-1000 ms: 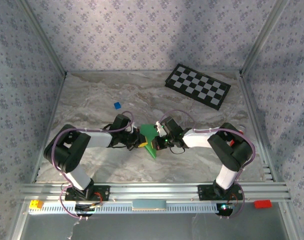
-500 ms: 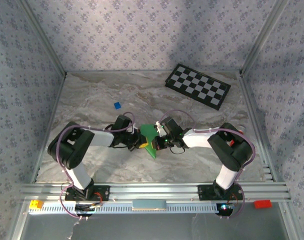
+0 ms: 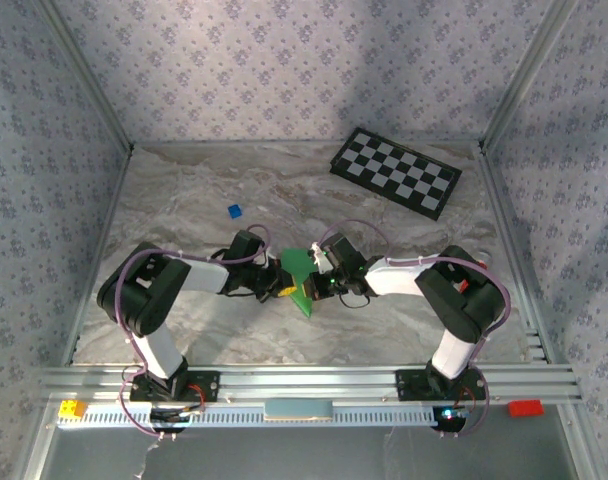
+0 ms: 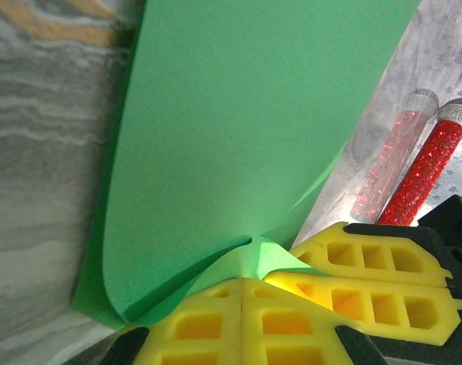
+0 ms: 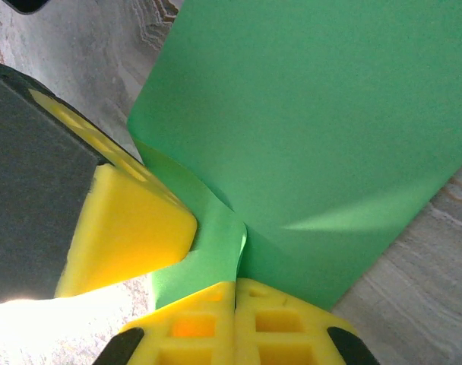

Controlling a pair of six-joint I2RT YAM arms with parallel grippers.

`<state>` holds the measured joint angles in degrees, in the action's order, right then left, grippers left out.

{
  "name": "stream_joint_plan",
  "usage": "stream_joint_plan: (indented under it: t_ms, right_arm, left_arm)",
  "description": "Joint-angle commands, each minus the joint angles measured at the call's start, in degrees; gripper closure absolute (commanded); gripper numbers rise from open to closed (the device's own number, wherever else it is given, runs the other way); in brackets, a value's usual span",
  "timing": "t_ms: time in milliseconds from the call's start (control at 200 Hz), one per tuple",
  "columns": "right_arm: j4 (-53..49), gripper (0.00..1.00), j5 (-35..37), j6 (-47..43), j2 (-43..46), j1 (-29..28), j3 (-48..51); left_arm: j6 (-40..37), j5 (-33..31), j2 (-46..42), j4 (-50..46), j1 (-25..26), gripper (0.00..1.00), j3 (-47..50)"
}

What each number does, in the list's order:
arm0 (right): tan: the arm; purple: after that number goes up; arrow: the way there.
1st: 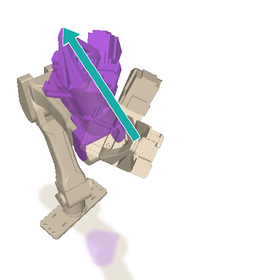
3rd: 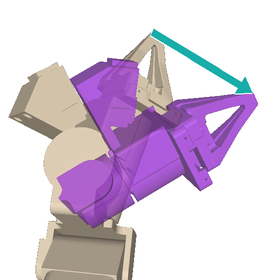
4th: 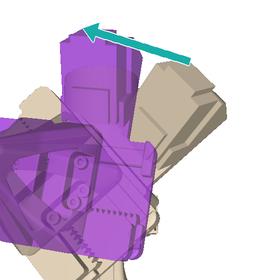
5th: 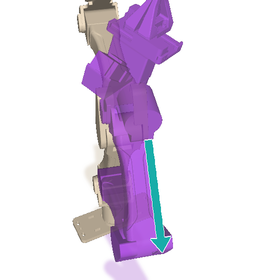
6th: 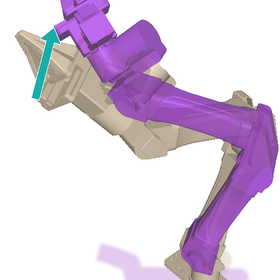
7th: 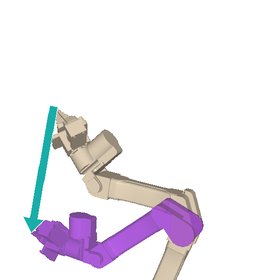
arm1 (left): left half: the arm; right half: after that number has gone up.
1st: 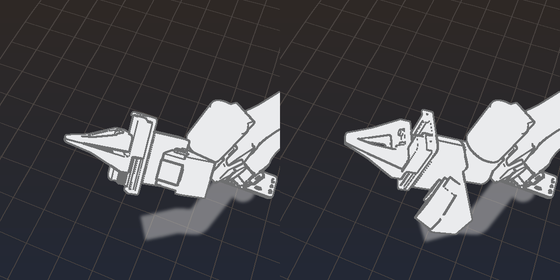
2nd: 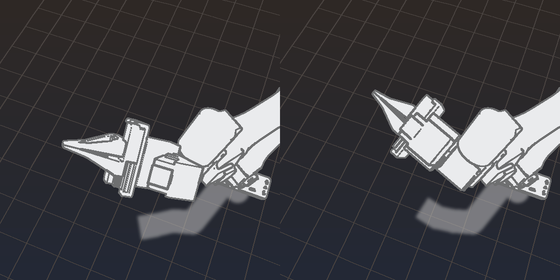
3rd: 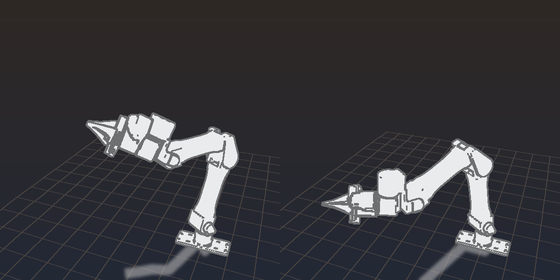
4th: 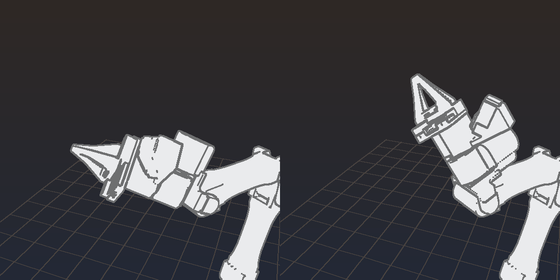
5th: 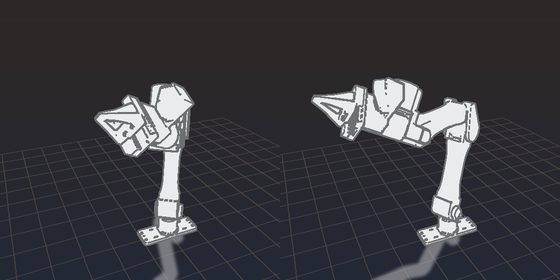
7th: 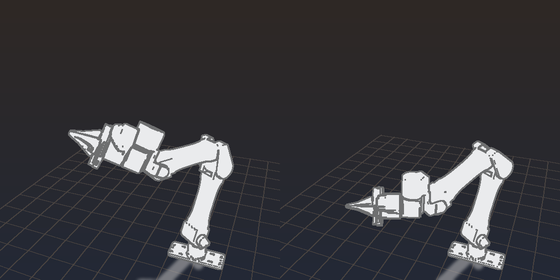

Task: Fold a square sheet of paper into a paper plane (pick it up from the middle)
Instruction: Third fold the triangle at the center of the table.

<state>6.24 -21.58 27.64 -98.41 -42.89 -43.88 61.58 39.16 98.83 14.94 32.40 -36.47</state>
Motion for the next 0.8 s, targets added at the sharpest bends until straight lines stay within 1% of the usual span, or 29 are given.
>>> stream_joint_plan:
  t_ms: [0, 220, 325, 420, 520, 565, 665, 795]
  right_arm:
    - [-2.6, 0.98, 2.4, 0.2, -1.0, -0.2, -1.2]
    - [-3.8, 0.97, 2.3, 0.2, -0.9, -0.2, -2.2]
    - [-4.3, 0.90, 4.4, 1.3, 1.7, 0.0, -1.2]
    - [-5.1, 0.81, 5.8, 2.8, 5.4, 0.7, 0.3]
    - [-5.7, 0.76, 5.8, 4.4, 9.4, 1.2, 2.1]
    - [-5.1, 0.74, 4.8, 5.3, 11.0, 1.2, 2.9]
    - [-3.0, 0.73, 0.8, 7.4, 12.8, 0.7, 4.4]
    - [-2.1, 0.82, -3.4, 7.9, 11.7, -1.9, 3.8]
  left_arm:
    - [-1.3, -3.3, 0.3, -4.8, 0.5, 1.00, 0.9]
    - [-1.2, -3.8, 0.5, -4.6, 0.5, 1.00, 0.8]
    - [-1.2, -4.2, 0.5, -4.9, 0.5, 1.00, 0.9]
    - [-1.0, -4.4, 0.5, -4.7, 0.5, 1.00, 1.2]
    - [-1.0, -4.6, 0.3, -4.7, 0.5, 1.00, 1.3]
    - [-0.9, -4.7, 0.3, -4.7, 0.5, 1.00, 1.3]
    - [-0.8, -5.0, 0.2, -4.7, 0.6, 1.00, 1.3]
    - [-0.5, -5.6, -0.3, -4.8, 0.5, 1.00, 1.4]
